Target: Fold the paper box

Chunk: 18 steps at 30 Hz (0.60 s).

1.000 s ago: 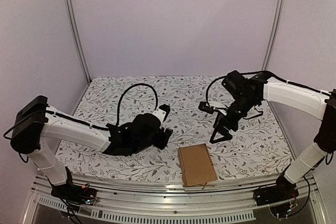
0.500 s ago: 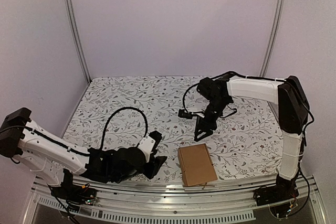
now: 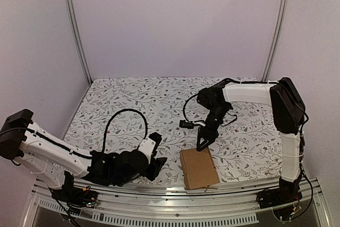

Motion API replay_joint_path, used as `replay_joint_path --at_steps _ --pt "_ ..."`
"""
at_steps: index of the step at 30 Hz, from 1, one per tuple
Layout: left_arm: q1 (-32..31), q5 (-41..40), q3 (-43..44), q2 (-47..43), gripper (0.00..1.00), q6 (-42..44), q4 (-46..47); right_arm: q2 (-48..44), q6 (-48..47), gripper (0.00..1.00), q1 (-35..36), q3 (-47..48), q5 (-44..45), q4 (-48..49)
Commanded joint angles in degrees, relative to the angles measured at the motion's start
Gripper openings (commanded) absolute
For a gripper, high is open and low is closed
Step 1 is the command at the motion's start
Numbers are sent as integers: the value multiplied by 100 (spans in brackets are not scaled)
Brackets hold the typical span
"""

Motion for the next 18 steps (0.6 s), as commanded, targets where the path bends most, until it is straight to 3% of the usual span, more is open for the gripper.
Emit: replay_joint_path --at_steps 1,10,18 --pt "-86 -135 -53 68 46 6 -104 157 -115 29 38 102 -189 -216" --pt "-103 -132 -53 52 46 33 -60 688 369 12 -169 550 -348 -412" --pt "-188 -455 -247 -513 47 19 -37 1123 764 8 -567 932 -522 -557"
